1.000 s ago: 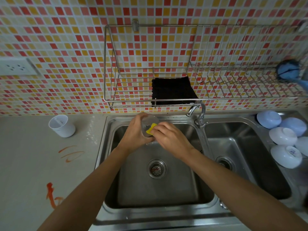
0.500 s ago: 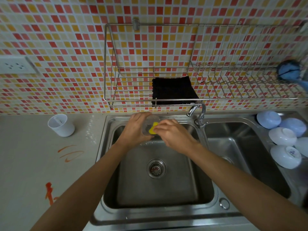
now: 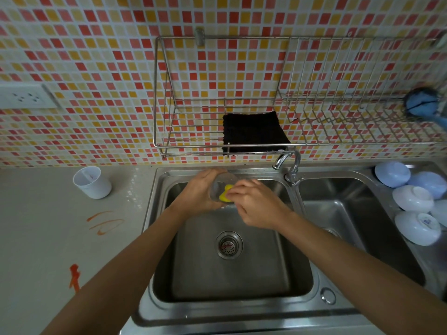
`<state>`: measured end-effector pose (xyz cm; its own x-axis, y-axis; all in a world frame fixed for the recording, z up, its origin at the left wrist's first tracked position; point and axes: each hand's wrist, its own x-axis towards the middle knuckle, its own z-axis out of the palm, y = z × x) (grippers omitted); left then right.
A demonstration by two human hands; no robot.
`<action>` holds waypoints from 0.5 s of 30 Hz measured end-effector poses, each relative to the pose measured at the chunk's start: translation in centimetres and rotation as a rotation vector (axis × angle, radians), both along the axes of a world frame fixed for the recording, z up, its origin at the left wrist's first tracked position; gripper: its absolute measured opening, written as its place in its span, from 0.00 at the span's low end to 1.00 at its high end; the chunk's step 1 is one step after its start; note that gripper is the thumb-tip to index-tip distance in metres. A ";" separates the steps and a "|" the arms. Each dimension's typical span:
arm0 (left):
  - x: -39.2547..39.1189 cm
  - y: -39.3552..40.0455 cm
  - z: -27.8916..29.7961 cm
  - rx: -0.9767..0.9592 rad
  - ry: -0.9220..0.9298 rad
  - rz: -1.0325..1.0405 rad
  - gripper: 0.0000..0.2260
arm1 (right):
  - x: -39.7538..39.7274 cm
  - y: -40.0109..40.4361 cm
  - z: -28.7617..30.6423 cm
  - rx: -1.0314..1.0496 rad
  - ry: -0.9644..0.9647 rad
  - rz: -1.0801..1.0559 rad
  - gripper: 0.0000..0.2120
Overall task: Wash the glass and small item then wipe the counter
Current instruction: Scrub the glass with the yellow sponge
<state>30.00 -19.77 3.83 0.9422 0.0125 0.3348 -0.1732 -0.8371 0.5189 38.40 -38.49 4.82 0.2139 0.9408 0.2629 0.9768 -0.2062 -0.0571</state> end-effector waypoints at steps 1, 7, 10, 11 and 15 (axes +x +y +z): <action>0.0 0.1 0.0 0.004 0.001 -0.005 0.35 | -0.2 -0.1 -0.3 0.024 0.042 0.001 0.16; -0.1 0.0 0.0 -0.046 0.003 0.030 0.36 | 0.1 0.2 -0.4 0.138 -0.096 0.029 0.08; -0.2 0.1 0.2 -0.088 0.007 0.075 0.38 | 0.1 0.7 -0.1 0.181 -0.201 0.037 0.09; -0.2 0.0 0.3 -0.108 0.010 0.086 0.38 | 0.1 0.8 0.0 0.205 -0.227 0.038 0.08; -0.3 -0.4 0.4 -0.212 0.045 0.148 0.40 | -0.2 1.6 0.3 0.296 -0.265 0.030 0.11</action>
<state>29.74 -20.16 4.25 0.9389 0.2163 0.2676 -0.0300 -0.7234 0.6898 38.21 -36.89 5.10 0.0762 0.8208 0.5661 0.9710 -0.1900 0.1448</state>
